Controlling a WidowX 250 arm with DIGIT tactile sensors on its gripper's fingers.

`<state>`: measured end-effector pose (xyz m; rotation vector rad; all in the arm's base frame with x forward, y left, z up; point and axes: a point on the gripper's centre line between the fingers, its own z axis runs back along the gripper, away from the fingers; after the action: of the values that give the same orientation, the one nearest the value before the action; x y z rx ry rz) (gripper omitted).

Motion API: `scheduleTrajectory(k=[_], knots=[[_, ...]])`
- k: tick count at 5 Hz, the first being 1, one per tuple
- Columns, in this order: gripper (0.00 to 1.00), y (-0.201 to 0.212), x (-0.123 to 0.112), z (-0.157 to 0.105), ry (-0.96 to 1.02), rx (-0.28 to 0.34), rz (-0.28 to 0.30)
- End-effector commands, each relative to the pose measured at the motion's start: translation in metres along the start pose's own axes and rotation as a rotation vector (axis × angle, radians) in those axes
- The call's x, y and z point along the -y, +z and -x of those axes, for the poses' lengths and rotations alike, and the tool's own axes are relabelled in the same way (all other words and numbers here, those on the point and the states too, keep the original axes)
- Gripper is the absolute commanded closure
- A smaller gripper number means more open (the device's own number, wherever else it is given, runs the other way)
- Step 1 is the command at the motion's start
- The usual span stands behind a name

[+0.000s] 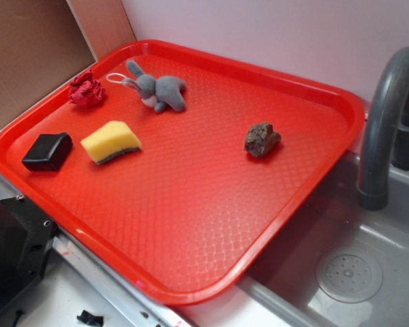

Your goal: Grab the rock.

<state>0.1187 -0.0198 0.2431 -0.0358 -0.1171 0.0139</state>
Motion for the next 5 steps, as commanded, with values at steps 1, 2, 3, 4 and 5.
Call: scheduleTrajectory(k=[1, 2, 3, 4, 5], knots=[[0.0, 0.0, 0.0, 0.0, 0.0, 0.0, 0.0], [0.0, -0.014, 0.015, -0.014, 0.222, 0.033, -0.076], [0.0, -0.026, 0.031, -0.029, 0.279, 0.078, -0.059], [0.0, -0.047, 0.058, -0.057, 0.297, 0.122, -0.006], [0.0, -0.078, 0.082, -0.088, 0.277, 0.138, -0.002]])
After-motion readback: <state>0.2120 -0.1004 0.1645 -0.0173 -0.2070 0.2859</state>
